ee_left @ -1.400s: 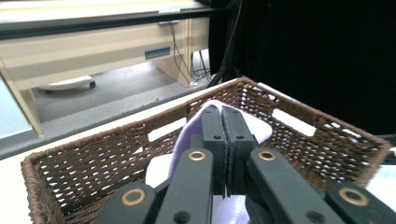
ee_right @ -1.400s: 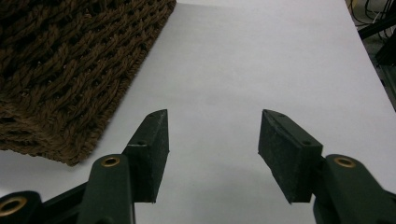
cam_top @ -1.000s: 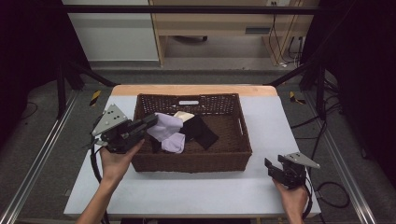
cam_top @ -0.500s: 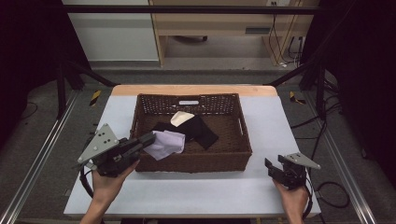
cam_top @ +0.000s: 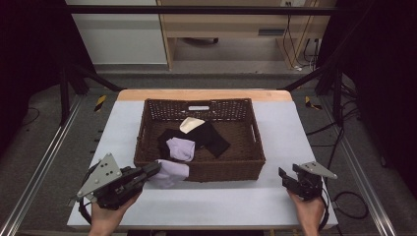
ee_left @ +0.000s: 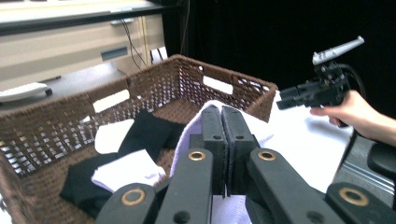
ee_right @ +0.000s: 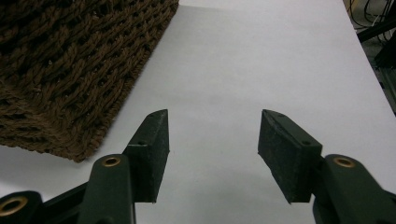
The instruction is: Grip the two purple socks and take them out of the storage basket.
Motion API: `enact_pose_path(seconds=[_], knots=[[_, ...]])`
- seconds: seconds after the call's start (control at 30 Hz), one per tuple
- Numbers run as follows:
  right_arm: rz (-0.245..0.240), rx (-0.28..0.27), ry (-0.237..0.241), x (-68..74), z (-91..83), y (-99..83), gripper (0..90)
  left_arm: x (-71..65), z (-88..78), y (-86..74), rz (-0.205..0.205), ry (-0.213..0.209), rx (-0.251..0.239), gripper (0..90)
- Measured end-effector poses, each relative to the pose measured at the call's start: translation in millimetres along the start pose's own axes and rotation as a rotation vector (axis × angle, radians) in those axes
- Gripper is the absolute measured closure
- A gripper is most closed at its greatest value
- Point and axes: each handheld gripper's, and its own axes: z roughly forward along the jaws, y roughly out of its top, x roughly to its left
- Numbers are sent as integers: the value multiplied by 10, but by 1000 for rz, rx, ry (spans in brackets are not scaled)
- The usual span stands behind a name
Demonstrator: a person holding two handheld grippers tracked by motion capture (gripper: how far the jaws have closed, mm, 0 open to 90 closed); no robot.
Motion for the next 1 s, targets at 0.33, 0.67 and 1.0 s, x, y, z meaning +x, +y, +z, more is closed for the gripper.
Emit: enact_pose_path(seconds=[0.33,0.67,1.0], knots=[[-2,4,5,15,1,-12,435,-60,163,-426,-28,-30,140,884],[1,5,2,12,5,-35,437,-66,439,-803,-68,-48,279,884],[-5,22,9,40,41,-55,429,-17,678,-1008,-77,-21,369,871]])
